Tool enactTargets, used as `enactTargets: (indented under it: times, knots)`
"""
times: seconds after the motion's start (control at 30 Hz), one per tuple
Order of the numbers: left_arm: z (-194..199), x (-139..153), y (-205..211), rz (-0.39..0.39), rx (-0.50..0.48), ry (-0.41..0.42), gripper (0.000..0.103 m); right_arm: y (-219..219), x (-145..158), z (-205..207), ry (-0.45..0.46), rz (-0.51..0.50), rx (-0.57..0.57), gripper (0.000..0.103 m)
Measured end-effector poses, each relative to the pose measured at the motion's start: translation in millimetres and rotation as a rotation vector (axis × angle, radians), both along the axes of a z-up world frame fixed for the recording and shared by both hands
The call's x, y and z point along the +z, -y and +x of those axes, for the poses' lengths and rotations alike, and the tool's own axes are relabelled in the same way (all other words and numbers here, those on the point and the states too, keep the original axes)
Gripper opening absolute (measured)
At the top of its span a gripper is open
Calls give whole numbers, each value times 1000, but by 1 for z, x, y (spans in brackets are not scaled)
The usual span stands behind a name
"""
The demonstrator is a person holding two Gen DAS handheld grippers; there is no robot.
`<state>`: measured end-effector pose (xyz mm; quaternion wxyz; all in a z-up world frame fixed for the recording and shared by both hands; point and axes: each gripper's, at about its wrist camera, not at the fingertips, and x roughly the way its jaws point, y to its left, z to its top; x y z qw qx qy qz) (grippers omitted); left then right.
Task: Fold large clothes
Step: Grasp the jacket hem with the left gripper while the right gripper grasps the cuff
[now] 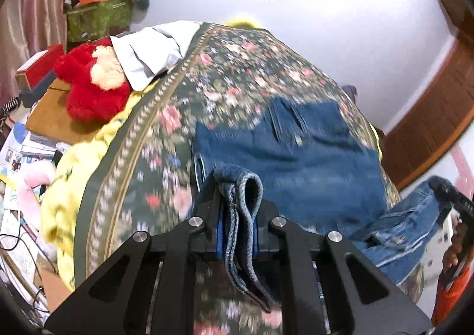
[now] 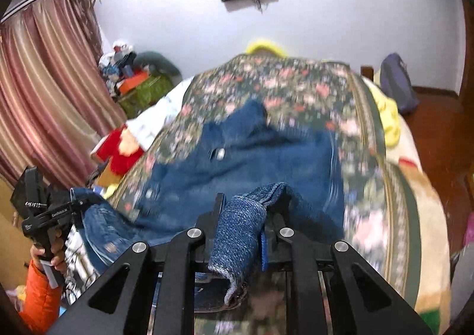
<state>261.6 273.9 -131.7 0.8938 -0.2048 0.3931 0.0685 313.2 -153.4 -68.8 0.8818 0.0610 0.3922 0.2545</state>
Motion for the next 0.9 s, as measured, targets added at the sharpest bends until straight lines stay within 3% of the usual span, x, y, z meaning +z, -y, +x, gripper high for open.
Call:
enactTargets:
  times: [0.13,0.3,0.6,0.73,0.9]
  knots:
    - [49,-5,-20,7,55,-12,14,-8,2,52,15,-6,-46,15]
    - [114,-32,-39,10,100,-67,14,-28,-15,112,13,-52,-78,15]
    - [185,-120,-64,-48,150,-233,16,-52,-96,212,-130,-116,-99,16]
    - [192,-133,-55,56,127,-238,19,-43,-131,235,-224,-90,-88,16]
    - [193,-129,-47,123,82,-263,21,-25,-132,238,-287,-7,-30,17]
